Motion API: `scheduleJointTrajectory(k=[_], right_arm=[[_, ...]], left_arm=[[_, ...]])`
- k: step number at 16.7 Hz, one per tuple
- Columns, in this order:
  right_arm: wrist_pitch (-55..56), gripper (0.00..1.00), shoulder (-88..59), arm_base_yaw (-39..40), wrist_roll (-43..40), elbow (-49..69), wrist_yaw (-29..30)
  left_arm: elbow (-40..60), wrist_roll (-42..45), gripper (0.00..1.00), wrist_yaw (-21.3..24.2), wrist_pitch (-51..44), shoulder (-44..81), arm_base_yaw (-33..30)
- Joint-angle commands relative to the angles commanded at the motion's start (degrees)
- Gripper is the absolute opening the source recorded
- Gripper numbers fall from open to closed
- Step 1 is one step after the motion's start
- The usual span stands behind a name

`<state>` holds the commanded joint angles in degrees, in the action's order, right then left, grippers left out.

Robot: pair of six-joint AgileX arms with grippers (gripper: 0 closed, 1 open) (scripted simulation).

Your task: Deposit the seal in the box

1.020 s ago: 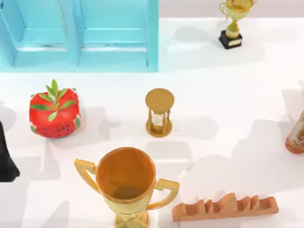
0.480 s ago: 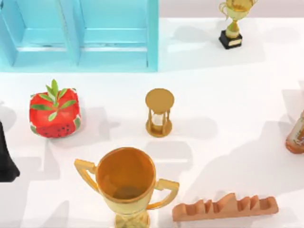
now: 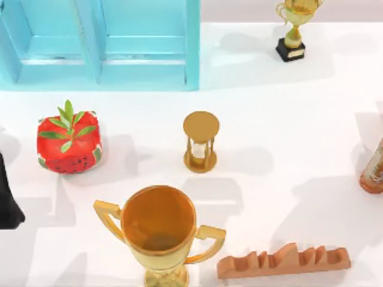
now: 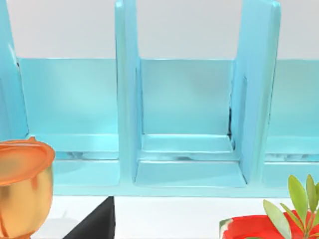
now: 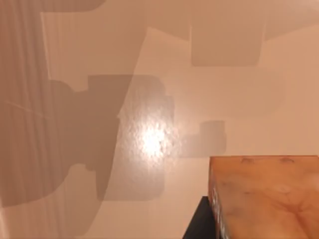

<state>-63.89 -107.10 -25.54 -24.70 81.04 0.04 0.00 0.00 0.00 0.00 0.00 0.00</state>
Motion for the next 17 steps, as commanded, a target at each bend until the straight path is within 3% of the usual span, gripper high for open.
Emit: scheduleJointTrajectory(k=[1, 14, 17], right_arm=[[0.00, 0.00, 0.00, 0.00, 0.00, 0.00, 0.00], [0.00, 0.98, 0.00, 0.00, 0.00, 0.00, 0.00], [0.00, 1.00, 0.00, 0.00, 0.00, 0.00, 0.00]], left_arm=[[0.00, 0.00, 1.00, 0.00, 0.00, 0.00, 0.00], [0.00, 0.00, 1.00, 0.00, 0.00, 0.00, 0.00], [0.00, 0.00, 1.00, 0.00, 0.00, 0.00, 0.00]])
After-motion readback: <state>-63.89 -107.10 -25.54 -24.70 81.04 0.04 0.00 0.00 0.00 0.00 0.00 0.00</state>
